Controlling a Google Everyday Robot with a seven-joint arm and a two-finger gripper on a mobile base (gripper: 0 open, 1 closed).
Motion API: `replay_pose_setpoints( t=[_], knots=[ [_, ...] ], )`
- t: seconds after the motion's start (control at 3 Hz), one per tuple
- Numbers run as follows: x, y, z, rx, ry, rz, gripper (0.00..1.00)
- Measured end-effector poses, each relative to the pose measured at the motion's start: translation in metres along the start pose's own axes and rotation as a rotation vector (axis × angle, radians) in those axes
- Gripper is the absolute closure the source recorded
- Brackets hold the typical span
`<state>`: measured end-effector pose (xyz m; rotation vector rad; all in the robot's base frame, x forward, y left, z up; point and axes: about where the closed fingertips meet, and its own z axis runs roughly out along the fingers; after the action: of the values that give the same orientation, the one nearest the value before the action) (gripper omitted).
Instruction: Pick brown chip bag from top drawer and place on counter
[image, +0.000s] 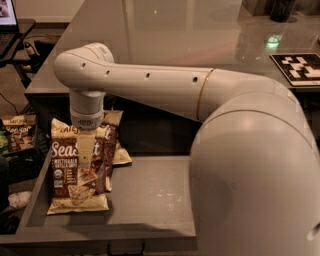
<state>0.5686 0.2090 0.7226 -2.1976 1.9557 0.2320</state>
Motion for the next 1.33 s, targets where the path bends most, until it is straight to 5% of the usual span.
replay_pose_setpoints(
  t=[0.33,1.33],
  knots=[
    [0.0015,-0.0009,0.0075,-0.020,0.004,0.005,0.06],
    [0.0016,-0.0009,0.0079,-0.021,0.005,0.005,0.70]
  ],
)
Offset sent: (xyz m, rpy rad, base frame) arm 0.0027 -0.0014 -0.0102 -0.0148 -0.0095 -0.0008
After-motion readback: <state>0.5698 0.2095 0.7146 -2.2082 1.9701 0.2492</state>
